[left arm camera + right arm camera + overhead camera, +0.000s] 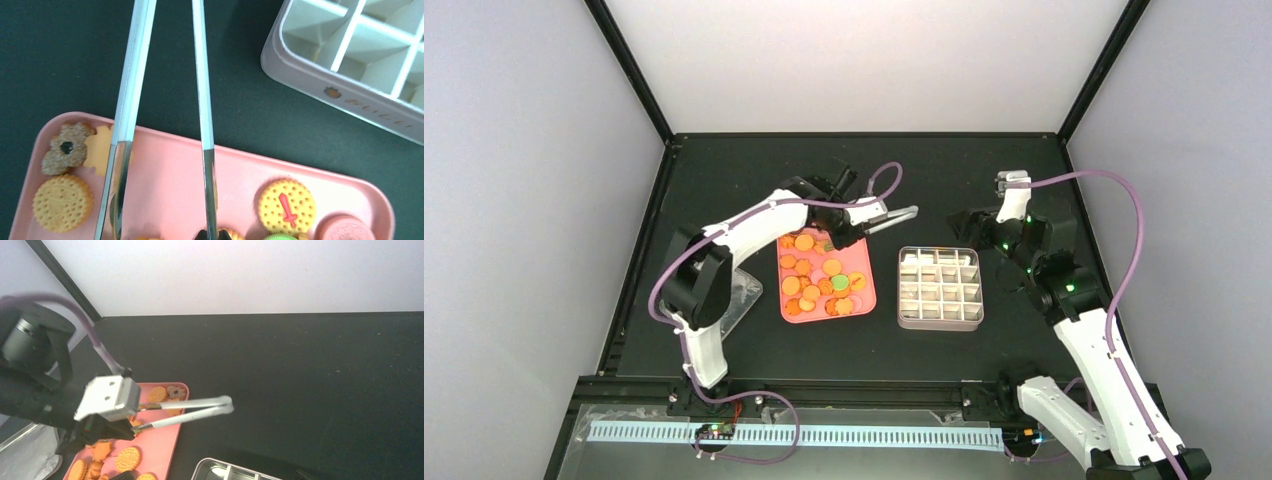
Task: Pack the cookies
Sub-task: Pick up the clamp from the plate, then pass from the left arm to the right
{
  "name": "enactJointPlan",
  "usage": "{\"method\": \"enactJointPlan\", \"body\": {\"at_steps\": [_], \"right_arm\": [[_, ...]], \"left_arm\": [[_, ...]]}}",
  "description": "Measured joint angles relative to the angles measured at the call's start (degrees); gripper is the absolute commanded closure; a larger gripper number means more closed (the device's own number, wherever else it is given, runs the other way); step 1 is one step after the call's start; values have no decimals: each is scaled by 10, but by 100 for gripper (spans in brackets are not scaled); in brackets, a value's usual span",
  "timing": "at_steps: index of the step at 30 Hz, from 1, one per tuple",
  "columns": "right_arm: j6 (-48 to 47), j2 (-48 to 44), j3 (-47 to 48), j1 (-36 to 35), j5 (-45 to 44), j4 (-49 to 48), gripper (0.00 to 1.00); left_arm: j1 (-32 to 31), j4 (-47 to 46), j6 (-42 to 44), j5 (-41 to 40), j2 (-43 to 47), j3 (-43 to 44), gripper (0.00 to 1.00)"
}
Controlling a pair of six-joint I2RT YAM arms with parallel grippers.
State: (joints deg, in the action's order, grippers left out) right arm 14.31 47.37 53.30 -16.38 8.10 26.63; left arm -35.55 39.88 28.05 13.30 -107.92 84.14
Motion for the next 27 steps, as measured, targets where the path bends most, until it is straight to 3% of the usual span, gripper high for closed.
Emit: {"method": "enactJointPlan", "body": {"at_steps": [8,16,22,27], "right_arm": [[16,9,0,0,46,-5,15],[42,42,-5,-1,154,-33,1],[45,73,-3,-14,237,-48,0],[59,76,3,-35,303,-83,0]], "left_arm": [[35,52,-41,74,80,9,99],[68,125,-82,160,194,25,99],[117,133,-106,247,294,-6,98],[128,138,-120,313,322,-24,98]]}}
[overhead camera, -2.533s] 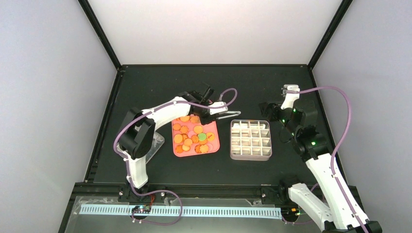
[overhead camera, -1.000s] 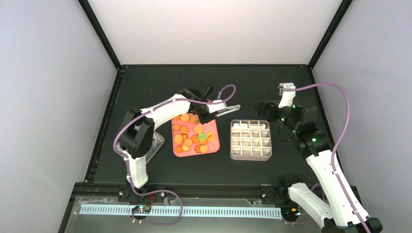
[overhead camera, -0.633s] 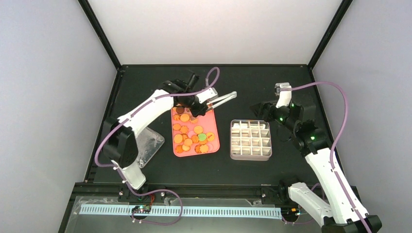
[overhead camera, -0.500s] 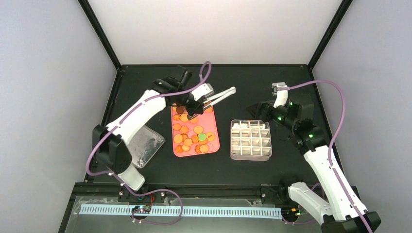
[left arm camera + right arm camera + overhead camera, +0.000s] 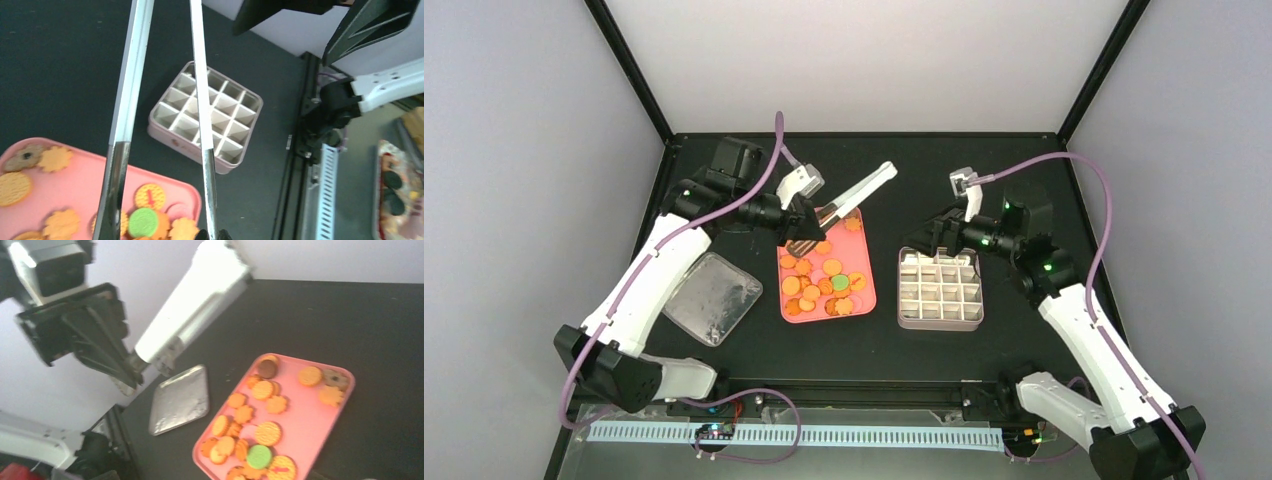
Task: Pack the cookies
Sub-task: Pass from the left arm to the right
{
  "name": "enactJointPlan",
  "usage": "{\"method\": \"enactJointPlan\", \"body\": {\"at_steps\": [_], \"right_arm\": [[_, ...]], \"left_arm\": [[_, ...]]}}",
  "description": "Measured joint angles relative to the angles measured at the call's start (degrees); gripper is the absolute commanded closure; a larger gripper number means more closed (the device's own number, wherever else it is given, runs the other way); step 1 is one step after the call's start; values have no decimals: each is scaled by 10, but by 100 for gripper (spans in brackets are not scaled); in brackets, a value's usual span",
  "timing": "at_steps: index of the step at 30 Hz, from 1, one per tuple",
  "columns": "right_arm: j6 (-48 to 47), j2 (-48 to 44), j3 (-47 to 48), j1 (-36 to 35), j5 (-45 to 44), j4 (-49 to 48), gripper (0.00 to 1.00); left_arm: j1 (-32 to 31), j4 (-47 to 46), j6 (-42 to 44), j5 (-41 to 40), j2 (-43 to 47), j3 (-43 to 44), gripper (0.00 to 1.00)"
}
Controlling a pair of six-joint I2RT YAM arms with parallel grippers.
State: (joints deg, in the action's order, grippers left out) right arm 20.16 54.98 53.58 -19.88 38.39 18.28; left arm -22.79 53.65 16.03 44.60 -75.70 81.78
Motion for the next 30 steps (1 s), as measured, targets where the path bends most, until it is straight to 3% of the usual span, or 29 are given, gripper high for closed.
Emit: {"method": "enactJointPlan", "body": {"at_steps": [7,17,30], "right_arm": [[26,6,-4,-24,70,-91,0],[105,11,-76,-30,92,-261,1],[166,62,-87,-102,63,-441,4]], "left_arm": [[0,-2,-1,111,4,-27,98],[0,-12,-7,243,-13,-36,98],[-2,-124,-110,325,-29,-42,98]]}}
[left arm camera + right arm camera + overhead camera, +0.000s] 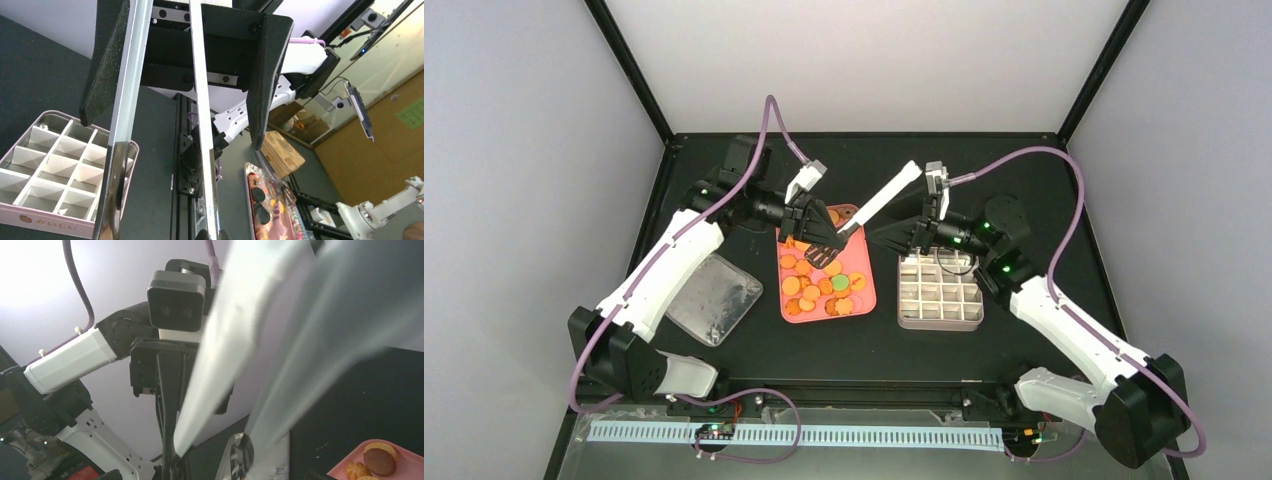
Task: Pack the cookies
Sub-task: Pass from the left arm to the right
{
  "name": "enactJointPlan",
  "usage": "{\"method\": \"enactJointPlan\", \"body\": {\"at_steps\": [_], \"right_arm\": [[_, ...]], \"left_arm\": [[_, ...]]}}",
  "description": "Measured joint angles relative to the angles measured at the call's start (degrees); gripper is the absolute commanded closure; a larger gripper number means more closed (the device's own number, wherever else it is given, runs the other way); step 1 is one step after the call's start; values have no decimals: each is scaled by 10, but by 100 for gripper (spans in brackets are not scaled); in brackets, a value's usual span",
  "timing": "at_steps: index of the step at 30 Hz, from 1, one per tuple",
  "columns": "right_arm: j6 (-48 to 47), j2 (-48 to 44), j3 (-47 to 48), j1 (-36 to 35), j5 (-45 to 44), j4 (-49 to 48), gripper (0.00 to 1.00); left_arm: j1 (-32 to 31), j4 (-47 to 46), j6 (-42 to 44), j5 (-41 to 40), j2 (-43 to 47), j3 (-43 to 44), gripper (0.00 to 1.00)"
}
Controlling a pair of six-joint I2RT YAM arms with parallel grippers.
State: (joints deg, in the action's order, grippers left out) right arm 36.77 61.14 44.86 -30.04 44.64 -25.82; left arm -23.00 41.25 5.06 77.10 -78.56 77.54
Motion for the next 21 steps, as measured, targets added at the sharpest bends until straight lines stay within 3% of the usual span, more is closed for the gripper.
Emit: {"method": "enactJointPlan", "body": {"at_steps": [8,21], "right_arm": [[48,49,0,-29,-30,-97,12],[78,80,1,-46,-58,-140,43]], "left_arm": [[-4,-33,-34,5,0,-24,98],[-4,-35,-30,-4,1,-30,99]]}}
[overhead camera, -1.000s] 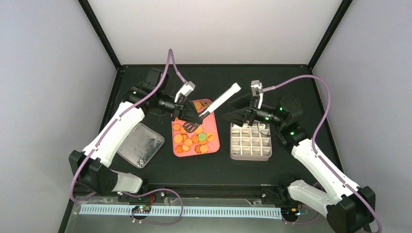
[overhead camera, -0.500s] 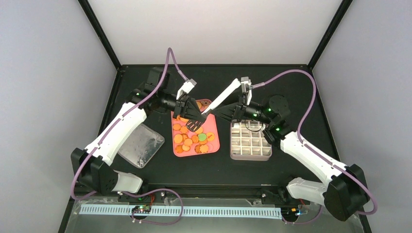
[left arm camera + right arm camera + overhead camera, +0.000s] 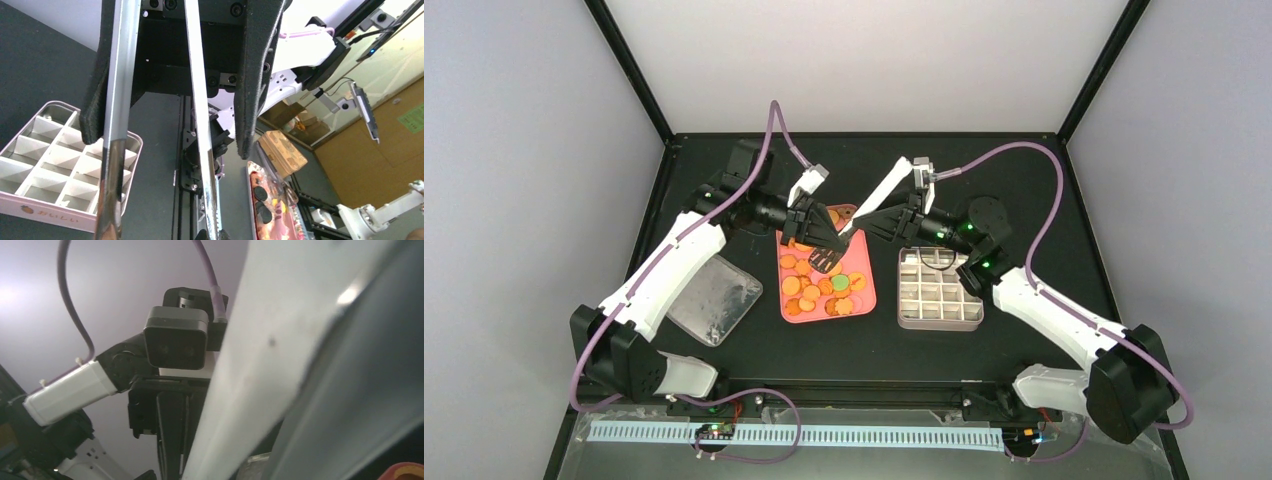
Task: Pack the cookies
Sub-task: Pass from the left arm to the right
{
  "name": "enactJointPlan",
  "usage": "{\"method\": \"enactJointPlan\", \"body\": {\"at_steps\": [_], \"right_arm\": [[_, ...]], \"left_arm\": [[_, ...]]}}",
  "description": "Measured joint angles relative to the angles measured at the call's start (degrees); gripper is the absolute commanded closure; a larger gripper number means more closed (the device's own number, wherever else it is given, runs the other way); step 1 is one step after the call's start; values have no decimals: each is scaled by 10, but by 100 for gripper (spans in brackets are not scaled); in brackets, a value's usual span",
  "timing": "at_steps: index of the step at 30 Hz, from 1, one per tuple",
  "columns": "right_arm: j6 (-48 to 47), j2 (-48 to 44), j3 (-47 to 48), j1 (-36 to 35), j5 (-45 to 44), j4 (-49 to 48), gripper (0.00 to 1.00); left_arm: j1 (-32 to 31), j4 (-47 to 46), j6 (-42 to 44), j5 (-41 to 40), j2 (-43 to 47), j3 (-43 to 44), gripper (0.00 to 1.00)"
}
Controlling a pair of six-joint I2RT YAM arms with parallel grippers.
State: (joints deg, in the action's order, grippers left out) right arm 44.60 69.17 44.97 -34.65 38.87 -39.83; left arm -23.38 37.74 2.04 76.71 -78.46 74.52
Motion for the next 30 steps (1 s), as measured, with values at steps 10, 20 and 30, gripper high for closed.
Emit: {"method": "enactJointPlan", "body": {"at_steps": [10,20,30], "right_arm": [[-25,-15,0,0,-14,66,45],[-30,-12,14,4,16,90,44],[-70,0,53,14,66,148,53]], "left_arm": [[-1,52,83,-51,0,1,99],[-3,80,122,-64,0,2,99],[-3,110,159,-66,1,6,98]]}}
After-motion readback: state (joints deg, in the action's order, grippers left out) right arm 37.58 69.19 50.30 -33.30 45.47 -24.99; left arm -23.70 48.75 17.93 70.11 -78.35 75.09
